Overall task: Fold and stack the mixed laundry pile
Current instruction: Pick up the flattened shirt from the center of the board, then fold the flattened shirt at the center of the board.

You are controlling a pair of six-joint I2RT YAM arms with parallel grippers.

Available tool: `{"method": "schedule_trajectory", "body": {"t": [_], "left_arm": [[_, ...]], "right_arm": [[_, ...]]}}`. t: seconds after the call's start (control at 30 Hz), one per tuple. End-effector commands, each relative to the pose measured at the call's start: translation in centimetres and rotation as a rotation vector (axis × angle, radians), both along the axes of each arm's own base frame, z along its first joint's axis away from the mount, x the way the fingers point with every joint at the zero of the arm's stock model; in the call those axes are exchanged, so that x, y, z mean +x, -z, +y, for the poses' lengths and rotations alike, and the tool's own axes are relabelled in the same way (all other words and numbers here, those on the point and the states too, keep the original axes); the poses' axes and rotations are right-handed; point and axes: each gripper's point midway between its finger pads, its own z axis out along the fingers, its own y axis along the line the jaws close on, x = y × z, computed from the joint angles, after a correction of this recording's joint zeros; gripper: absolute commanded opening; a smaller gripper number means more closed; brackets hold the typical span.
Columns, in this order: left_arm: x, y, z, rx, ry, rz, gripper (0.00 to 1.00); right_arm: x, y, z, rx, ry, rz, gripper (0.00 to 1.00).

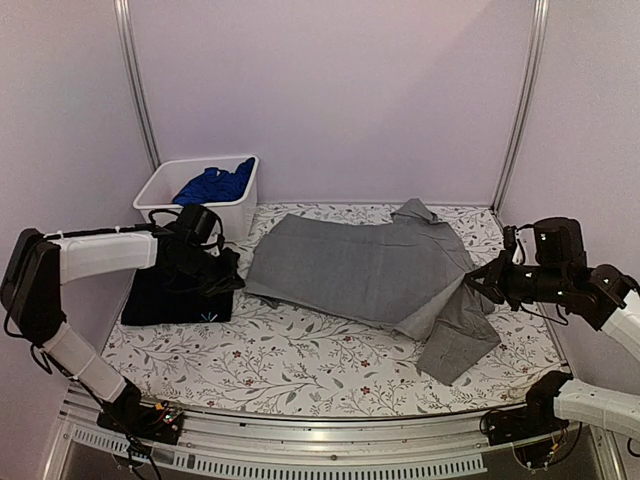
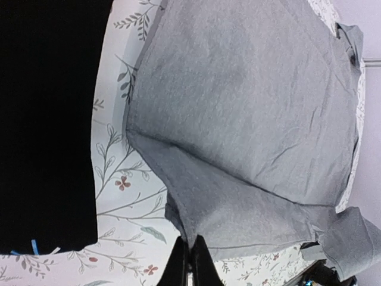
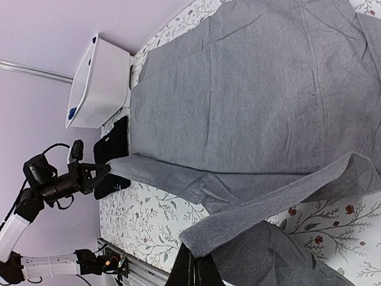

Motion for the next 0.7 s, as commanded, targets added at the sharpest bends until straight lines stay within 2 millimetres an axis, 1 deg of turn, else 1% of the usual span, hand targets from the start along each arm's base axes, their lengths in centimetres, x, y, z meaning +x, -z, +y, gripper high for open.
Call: {"method": "schedule_trajectory", "body": {"t": [0.0, 0.17, 0.2, 0.3, 0.37, 0.4, 0.5, 0.53, 0.67], "left_arm": [[2.4, -0.1, 0.1, 0.009, 0.003, 0.014, 0.0], [5.9, 0.1, -0.8, 0.004, 0.001, -0.004, 0.0], [6.5, 0.3, -0.9, 0.003, -0.003, -0.007, 0.0], [8.2, 1.0, -1.0, 0.007, -0.016, -0.014, 0.0], [8.9, 2.0, -1.0, 0.01, -0.023, 0.005, 0.0], [9.1, 2.5, -1.0, 0.011, -0.027, 0.014, 0.0], [9.4, 3.7, -1.1, 0.017, -0.028, 0.032, 0.0], [9.5, 3.9, -1.1, 0.014, -0.028, 0.034, 0.0], [10.3, 3.9, -1.7, -0.007, -0.01, 0.008, 0.0]], "right_arm": [[4.0, -2.2, -1.9, -0.059, 0.045, -0.114, 0.0], [7.7, -2.2, -2.7, -0.063, 0.028, -0.14, 0.0], [8.6, -2.0, -2.6, -0.073, 0.021, -0.135, 0.0], [10.5, -1.3, -2.9, -0.112, 0.016, -0.129, 0.0], [11.7, -0.3, -3.4, -0.13, 0.024, -0.104, 0.0], [12.1, -0.2, -3.6, -0.134, 0.026, -0.106, 0.0], [13.6, 1.1, -4.2, -0.16, 0.035, -0.079, 0.0], [14.1, 1.9, -4.3, -0.171, 0.033, -0.06, 0.0], [15.2, 3.3, -5.1, -0.195, 0.048, -0.037, 0.0]]}}
